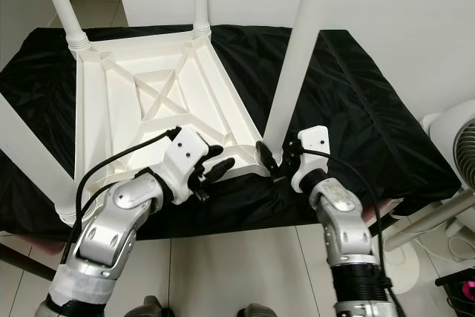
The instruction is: Building children table
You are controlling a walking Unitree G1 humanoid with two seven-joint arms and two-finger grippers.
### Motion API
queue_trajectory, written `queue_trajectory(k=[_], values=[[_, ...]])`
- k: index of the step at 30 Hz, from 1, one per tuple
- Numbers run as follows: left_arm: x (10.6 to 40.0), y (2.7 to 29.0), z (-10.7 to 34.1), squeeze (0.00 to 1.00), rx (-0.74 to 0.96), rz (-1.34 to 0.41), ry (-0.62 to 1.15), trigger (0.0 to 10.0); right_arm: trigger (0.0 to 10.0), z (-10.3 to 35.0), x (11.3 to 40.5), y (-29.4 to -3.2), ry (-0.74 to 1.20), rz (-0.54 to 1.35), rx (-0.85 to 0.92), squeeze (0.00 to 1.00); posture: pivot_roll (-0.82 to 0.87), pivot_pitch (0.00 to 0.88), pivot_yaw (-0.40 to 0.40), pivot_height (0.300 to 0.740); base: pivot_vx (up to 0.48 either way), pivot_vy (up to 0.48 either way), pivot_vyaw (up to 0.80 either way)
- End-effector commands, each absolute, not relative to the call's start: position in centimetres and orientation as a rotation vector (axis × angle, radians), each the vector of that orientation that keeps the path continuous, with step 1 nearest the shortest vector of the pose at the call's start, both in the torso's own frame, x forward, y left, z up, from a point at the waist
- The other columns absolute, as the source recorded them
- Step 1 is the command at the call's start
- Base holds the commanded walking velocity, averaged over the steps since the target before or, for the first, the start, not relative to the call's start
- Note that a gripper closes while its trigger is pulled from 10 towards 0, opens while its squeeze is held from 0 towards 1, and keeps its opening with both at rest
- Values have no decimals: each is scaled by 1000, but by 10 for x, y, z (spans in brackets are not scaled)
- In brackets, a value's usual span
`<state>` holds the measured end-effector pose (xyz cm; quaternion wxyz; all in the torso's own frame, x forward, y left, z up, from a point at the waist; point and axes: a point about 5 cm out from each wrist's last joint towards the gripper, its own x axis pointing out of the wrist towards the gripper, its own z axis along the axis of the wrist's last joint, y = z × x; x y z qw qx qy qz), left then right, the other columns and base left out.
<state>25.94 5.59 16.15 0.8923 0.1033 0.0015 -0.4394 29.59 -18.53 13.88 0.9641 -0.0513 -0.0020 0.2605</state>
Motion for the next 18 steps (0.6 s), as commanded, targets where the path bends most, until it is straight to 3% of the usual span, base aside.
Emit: queue_trajectory(k=[1, 12, 13, 17, 18], values=[[253, 54, 161, 0, 217, -983, 1, 10000, 10000, 142, 300, -185, -13, 602, -128, 0, -103, 0, -10, 740, 0, 0, 0], [253, 51, 157, 0, 239, -980, 16, 10000, 10000, 145, 324, -185, 19, 718, -221, 0, -92, 0, -28, 740, 0, 0, 0], [254, 51, 158, 0, 238, -966, 9, 10000, 5333, 144, 328, -183, 26, 725, -237, 0, -85, 0, -35, 740, 0, 0, 0], [255, 50, 159, 0, 234, -954, 3, 10000, 4941, 142, 331, -181, 37, 739, -245, 0, -85, 0, -35, 740, 0, 0, 0], [256, 50, 160, 0, 231, -952, 0, 10000, 3725, 140, 332, -181, 43, 747, -243, 0, -82, 0, -38, 740, 0, 0, 0]])
